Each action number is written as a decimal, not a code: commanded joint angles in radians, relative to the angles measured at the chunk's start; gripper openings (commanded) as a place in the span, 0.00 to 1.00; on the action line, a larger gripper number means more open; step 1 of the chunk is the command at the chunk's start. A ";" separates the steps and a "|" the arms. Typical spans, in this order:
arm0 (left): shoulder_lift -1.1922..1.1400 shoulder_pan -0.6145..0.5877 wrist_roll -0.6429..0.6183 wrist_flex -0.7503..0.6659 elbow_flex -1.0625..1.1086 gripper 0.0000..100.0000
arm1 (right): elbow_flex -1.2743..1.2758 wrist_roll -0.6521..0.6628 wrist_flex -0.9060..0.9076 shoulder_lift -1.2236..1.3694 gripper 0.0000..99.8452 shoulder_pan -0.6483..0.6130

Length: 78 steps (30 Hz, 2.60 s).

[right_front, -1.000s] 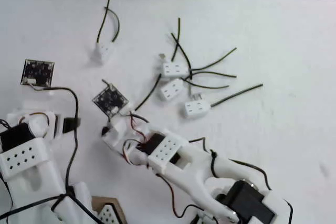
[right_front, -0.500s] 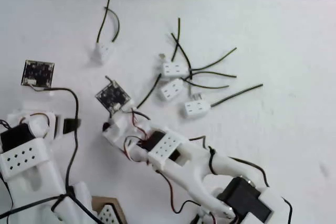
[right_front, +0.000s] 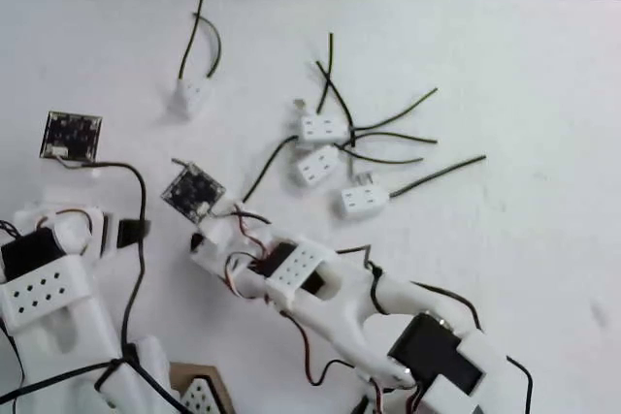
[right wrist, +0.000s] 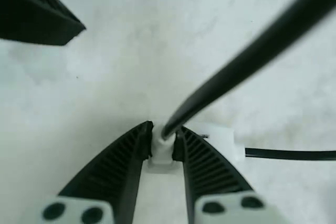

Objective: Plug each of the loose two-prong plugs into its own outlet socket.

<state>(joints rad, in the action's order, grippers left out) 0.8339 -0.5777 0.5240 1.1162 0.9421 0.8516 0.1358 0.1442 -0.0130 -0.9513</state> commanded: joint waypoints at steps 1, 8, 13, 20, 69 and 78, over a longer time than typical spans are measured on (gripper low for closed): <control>0.024 -0.004 -0.012 0.006 -0.006 0.38 | -0.011 0.071 0.036 0.013 0.02 0.008; 0.031 0.019 0.049 0.031 0.015 0.38 | -0.015 0.153 0.139 -0.127 0.09 0.008; 0.033 0.022 0.057 0.046 0.005 0.38 | -0.012 0.110 0.328 -0.367 0.20 0.008; 0.033 0.022 0.058 0.068 -0.003 0.38 | -0.012 0.089 0.532 -0.664 0.20 0.033; 0.024 0.618 -0.012 -0.526 0.459 0.29 | 0.201 -0.250 0.361 -0.696 0.19 0.526; -0.071 0.616 -0.012 -0.485 0.382 0.29 | 0.201 -0.250 0.364 -0.696 0.19 0.526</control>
<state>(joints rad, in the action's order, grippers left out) 0.8263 0.0253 0.5240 0.6145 1.3947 1.0602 -0.1066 0.5201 -0.7081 -0.4342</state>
